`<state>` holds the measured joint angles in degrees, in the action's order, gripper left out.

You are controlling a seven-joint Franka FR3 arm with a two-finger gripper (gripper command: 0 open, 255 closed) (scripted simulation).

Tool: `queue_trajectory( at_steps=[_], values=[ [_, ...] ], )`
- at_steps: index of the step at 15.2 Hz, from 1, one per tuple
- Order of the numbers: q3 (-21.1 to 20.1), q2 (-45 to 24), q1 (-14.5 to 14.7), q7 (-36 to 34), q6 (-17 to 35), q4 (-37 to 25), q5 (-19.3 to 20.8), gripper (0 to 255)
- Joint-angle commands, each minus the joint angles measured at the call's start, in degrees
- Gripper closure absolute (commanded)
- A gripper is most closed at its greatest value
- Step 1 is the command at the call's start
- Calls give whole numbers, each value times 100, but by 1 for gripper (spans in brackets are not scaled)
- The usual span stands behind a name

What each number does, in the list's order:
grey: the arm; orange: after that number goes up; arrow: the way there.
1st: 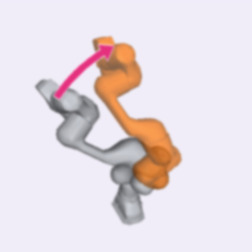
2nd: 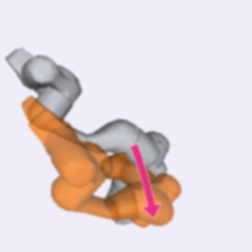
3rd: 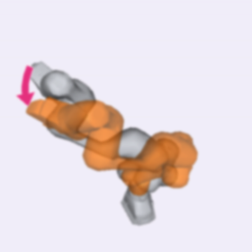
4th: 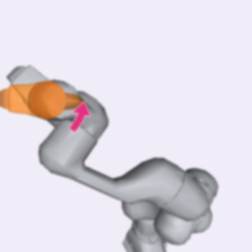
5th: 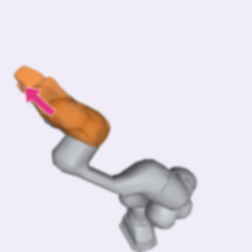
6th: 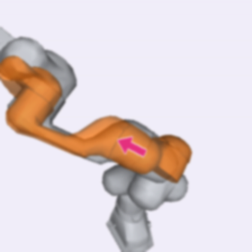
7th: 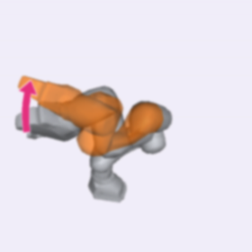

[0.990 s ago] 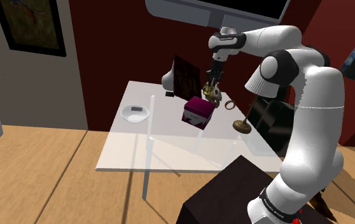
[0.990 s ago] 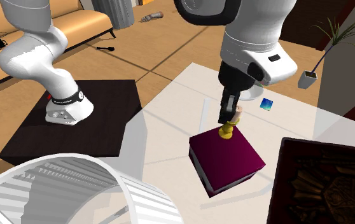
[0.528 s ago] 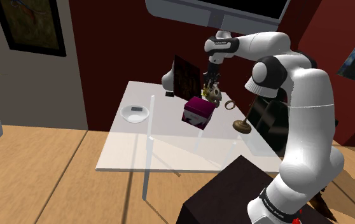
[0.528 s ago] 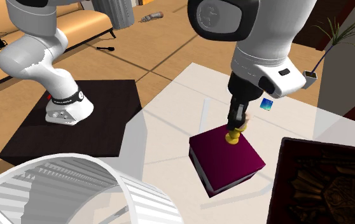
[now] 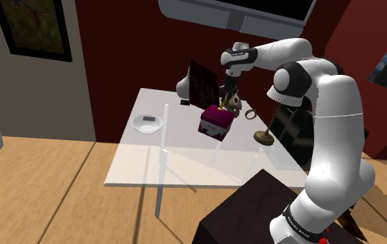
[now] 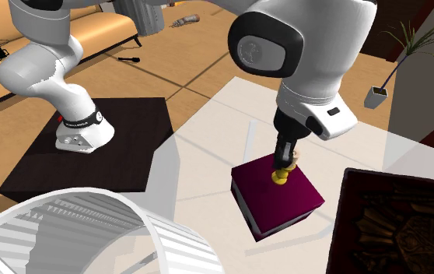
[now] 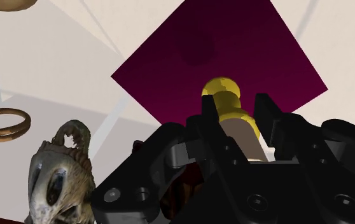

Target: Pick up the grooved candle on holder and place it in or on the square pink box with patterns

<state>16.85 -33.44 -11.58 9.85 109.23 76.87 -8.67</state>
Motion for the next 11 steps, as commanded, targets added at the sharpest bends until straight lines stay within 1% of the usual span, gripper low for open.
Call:
queue_trajectory(
  at_steps=[1, 4, 11],
  values=[
    [-8, -46, -2, 12, 133, 84, -15, 255],
    [-21, -109, 1, 25, 337, 229, -36, 255],
    [-21, -109, 1, 25, 337, 229, -36, 255]
  ],
)
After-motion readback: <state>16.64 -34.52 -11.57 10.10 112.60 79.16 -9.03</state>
